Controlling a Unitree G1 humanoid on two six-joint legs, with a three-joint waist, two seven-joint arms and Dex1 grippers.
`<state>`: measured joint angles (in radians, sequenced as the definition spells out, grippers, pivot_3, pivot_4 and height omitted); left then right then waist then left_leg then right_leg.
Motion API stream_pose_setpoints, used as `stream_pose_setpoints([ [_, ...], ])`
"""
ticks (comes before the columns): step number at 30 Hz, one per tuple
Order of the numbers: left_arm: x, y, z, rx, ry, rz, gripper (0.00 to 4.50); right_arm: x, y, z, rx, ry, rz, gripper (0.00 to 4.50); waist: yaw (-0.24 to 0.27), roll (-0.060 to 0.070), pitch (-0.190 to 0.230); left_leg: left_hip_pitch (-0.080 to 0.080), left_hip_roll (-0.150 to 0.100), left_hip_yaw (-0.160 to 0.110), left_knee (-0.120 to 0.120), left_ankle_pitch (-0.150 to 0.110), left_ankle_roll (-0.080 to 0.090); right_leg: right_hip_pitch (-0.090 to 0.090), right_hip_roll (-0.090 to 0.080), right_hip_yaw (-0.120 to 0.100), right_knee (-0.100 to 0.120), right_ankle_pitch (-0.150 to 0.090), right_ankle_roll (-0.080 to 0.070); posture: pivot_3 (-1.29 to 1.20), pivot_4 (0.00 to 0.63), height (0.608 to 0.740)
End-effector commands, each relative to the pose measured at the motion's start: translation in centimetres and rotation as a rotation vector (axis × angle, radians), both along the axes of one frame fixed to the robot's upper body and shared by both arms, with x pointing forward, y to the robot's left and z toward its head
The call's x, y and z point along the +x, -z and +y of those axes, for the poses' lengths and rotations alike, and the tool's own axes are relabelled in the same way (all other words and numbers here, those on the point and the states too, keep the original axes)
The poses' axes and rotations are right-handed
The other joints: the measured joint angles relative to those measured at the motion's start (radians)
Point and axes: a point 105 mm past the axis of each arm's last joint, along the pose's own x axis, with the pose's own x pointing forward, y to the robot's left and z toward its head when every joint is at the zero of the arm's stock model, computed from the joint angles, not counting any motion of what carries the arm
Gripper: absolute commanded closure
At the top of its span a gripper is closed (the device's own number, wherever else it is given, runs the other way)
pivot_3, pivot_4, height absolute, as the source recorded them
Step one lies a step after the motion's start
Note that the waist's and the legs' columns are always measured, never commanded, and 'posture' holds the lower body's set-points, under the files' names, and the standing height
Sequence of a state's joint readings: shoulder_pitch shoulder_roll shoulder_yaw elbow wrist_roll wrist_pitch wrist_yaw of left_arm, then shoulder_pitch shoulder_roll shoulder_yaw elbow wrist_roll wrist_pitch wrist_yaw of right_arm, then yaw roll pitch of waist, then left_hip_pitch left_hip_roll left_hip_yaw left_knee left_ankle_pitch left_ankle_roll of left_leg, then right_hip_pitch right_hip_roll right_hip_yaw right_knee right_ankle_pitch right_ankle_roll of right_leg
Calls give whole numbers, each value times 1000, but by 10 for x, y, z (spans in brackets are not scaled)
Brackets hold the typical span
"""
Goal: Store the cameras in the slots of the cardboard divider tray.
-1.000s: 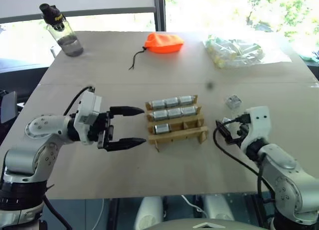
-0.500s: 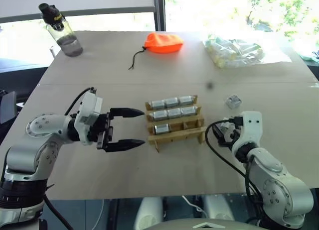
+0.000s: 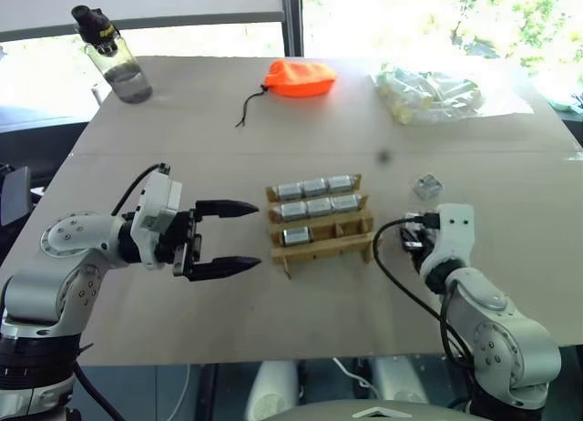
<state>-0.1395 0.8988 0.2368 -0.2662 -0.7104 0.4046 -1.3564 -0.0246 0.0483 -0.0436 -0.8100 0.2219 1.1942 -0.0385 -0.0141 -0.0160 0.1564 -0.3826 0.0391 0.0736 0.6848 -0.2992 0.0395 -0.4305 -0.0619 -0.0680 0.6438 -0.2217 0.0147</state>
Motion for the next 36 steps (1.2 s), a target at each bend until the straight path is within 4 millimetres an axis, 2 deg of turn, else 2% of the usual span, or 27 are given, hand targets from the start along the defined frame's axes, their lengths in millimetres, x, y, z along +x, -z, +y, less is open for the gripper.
stream_pose_setpoints([
  [1,-4,-12,0,3,14,-58,0,0,-9,1,-2,-2,-49,3797,0,0,0,0,0,0,0,0,0,0,0,0,0,0,0,0,150,726],
  [10,-5,-11,-1,-2,15,-57,0,3,-19,-4,-88,-89,-110,3797,0,0,0,0,0,0,0,0,0,0,0,0,0,0,0,0,150,726],
  [15,-7,-10,-2,-7,5,-65,0,10,-34,4,-143,-303,-229,3797,0,0,0,0,0,0,0,0,0,0,0,0,0,0,0,0,150,726],
  [18,-9,-9,1,-9,-25,-74,0,13,-59,26,-151,-555,-381,3797,-3,0,1,0,0,1,0,0,0,0,1,1,0,0,0,0,150,726],
  [21,-10,-6,6,3,-70,-87,0,11,-69,49,-138,-786,-449,3797,-3,0,1,1,0,1,0,0,1,0,1,1,0,0,0,0,150,726],
  [23,-12,-6,7,1,-92,-91,0,2,-77,64,-133,-1023,-490,3797,0,0,1,1,1,0,0,0,1,0,2,0,0,0,0,0,150,726],
  [25,-16,-5,8,-2,-102,-89,0,-10,-77,71,-147,-1287,-469,3797,2,0,1,0,1,0,0,0,1,0,2,0,-1,0,0,0,150,726],
  [26,-18,-5,8,-1,-107,-88,0,-10,-76,70,-168,-1370,-460,3797,3,0,1,0,1,0,0,0,1,0,1,0,-1,0,0,0,150,726],
  [30,-26,-5,8,2,-123,-89,0,-2,-70,69,-268,-1600,-437,3797,4,-1,1,-1,0,0,1,-2,3,1,0,0,-2,0,0,0,150,726],
  [36,-36,-7,11,19,-144,-88,0,17,-66,76,-382,-1770,-425,3797,1,0,1,0,0,0,1,-1,3,0,-1,0,-1,0,0,0,150,726],
])
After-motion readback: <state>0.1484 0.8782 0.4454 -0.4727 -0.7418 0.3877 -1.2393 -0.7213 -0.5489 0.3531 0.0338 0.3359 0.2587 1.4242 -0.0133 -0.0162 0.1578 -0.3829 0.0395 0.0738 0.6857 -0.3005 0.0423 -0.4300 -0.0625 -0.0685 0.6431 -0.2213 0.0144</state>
